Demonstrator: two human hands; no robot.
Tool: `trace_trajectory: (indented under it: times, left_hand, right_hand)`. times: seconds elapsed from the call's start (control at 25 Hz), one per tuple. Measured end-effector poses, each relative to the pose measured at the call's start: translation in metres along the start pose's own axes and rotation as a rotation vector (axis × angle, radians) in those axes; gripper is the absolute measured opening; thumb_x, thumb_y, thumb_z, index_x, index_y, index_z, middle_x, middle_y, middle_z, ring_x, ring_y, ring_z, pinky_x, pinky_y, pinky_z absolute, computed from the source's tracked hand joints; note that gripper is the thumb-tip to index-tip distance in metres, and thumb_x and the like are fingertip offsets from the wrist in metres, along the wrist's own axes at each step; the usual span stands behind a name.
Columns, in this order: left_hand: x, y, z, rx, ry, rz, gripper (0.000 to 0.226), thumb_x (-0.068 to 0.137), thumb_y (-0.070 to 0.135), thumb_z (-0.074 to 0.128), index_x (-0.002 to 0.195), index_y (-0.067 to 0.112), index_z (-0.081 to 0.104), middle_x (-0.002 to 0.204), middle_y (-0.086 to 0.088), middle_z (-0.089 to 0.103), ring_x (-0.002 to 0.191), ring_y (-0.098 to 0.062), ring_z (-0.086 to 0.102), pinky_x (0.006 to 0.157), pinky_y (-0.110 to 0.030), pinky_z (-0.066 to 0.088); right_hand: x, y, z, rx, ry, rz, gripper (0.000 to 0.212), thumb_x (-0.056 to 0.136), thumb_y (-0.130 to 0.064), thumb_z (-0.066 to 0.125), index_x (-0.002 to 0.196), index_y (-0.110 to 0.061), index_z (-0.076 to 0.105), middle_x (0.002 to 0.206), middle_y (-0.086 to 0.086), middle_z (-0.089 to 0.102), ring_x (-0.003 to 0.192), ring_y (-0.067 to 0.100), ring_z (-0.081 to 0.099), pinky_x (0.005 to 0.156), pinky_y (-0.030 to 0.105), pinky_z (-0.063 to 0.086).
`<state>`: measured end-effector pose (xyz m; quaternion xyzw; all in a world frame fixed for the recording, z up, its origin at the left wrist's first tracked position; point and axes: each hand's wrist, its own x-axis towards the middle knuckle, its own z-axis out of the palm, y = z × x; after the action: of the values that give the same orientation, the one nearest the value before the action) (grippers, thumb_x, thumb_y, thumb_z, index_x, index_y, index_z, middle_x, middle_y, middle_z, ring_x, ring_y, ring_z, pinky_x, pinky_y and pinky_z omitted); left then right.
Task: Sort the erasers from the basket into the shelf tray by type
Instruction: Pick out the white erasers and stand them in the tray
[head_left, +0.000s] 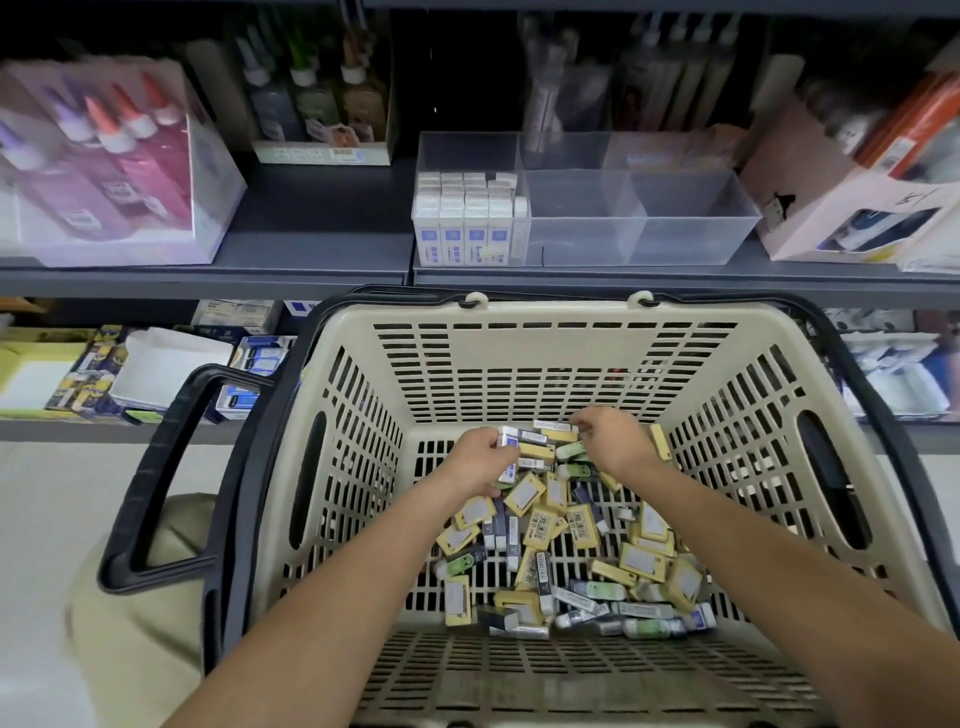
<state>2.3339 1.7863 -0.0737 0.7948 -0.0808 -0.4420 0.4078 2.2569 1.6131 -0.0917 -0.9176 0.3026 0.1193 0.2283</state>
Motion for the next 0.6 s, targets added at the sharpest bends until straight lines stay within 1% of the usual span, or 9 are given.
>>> trace_trajectory:
  times: [0.04, 0.12, 0.2, 0.24, 0.32, 0.4, 0.44, 0.52, 0.6]
  left_hand:
    - [0.0, 0.001, 0.0, -0.002, -0.001, 0.004, 0.018, 0.092, 0.018, 0.051, 0.079, 0.012, 0.04, 0.067, -0.001, 0.03, 0.058, -0.013, 0.035, 0.05, -0.019, 0.05]
    - [0.0, 0.003, 0.0, -0.017, -0.003, 0.015, 0.013, 0.093, 0.018, 0.051, 0.085, 0.011, 0.043, 0.064, 0.0, 0.029, 0.056, -0.012, 0.033, 0.053, -0.021, 0.052]
    - [0.0, 0.005, -0.001, -0.034, -0.003, 0.021, 0.01, 0.093, 0.018, 0.051, 0.088, 0.011, 0.046, 0.064, 0.0, 0.029, 0.057, -0.013, 0.034, 0.06, -0.026, 0.055]
    - [-0.001, 0.006, -0.002, -0.042, -0.003, 0.017, 0.01, 0.093, 0.018, 0.051, 0.088, 0.01, 0.048, 0.065, 0.0, 0.029, 0.059, -0.013, 0.034, 0.063, -0.028, 0.055]
    - [-0.004, 0.007, -0.003, -0.078, -0.005, 0.007, 0.013, 0.093, 0.02, 0.052, 0.088, 0.007, 0.051, 0.07, -0.002, 0.037, 0.065, -0.014, 0.041, 0.066, -0.028, 0.054]
    - [-0.006, 0.011, -0.006, -0.138, 0.002, -0.002, 0.015, 0.094, 0.019, 0.052, 0.098, 0.005, 0.057, 0.086, -0.006, 0.054, 0.079, -0.015, 0.052, 0.067, -0.026, 0.053]
    - [-0.007, 0.014, -0.007, -0.167, 0.011, 0.001, 0.015, 0.094, 0.017, 0.051, 0.101, 0.005, 0.057, 0.091, -0.006, 0.058, 0.082, -0.015, 0.055, 0.068, -0.026, 0.052]
    - [-0.009, 0.021, -0.011, -0.208, 0.04, 0.038, 0.008, 0.094, 0.012, 0.049, 0.089, 0.01, 0.055, 0.084, -0.005, 0.058, 0.075, -0.011, 0.055, 0.067, -0.025, 0.049]
    - [-0.012, 0.028, -0.013, -0.224, 0.06, 0.084, 0.016, 0.094, 0.01, 0.048, 0.079, 0.013, 0.049, 0.075, -0.002, 0.052, 0.066, -0.011, 0.05, 0.063, -0.025, 0.045]
  right_hand:
    - [0.002, -0.003, 0.001, -0.018, -0.011, -0.002, 0.036, 0.091, -0.004, 0.046, 0.121, -0.018, 0.06, 0.118, 0.005, 0.063, 0.099, 0.024, 0.061, 0.08, 0.035, 0.054]
    - [0.005, -0.006, 0.003, -0.065, -0.038, -0.007, 0.023, 0.089, -0.015, 0.056, 0.111, -0.015, 0.062, 0.114, 0.007, 0.062, 0.099, 0.025, 0.059, 0.08, 0.034, 0.052]
    - [0.005, -0.008, 0.004, -0.114, -0.063, -0.017, 0.015, 0.085, -0.023, 0.063, 0.098, -0.018, 0.058, 0.105, 0.006, 0.063, 0.096, 0.024, 0.058, 0.079, 0.034, 0.05]
    - [0.004, -0.007, 0.004, -0.115, -0.072, -0.023, 0.015, 0.084, -0.025, 0.064, 0.094, -0.019, 0.055, 0.101, 0.005, 0.063, 0.094, 0.024, 0.058, 0.078, 0.033, 0.049]
    - [0.0, -0.007, 0.004, -0.08, -0.084, -0.027, 0.019, 0.084, -0.025, 0.065, 0.097, -0.019, 0.053, 0.1, 0.003, 0.063, 0.094, 0.024, 0.06, 0.078, 0.033, 0.049]
    - [-0.002, -0.007, 0.0, -0.065, -0.091, -0.039, 0.021, 0.085, -0.024, 0.063, 0.104, -0.017, 0.058, 0.104, 0.002, 0.063, 0.095, 0.022, 0.059, 0.079, 0.032, 0.049]
    - [-0.004, -0.008, -0.003, -0.048, -0.092, -0.057, 0.02, 0.086, -0.022, 0.061, 0.105, -0.016, 0.061, 0.104, 0.003, 0.064, 0.092, 0.02, 0.059, 0.077, 0.031, 0.049]
    - [-0.006, -0.011, -0.015, 0.088, -0.116, -0.096, 0.018, 0.088, -0.019, 0.059, 0.104, -0.012, 0.064, 0.1, 0.007, 0.068, 0.076, 0.015, 0.058, 0.067, 0.027, 0.046]
    - [-0.013, -0.016, -0.031, 0.344, -0.204, -0.097, 0.016, 0.089, -0.015, 0.06, 0.102, -0.009, 0.067, 0.092, 0.01, 0.07, 0.067, 0.012, 0.058, 0.063, 0.025, 0.047]
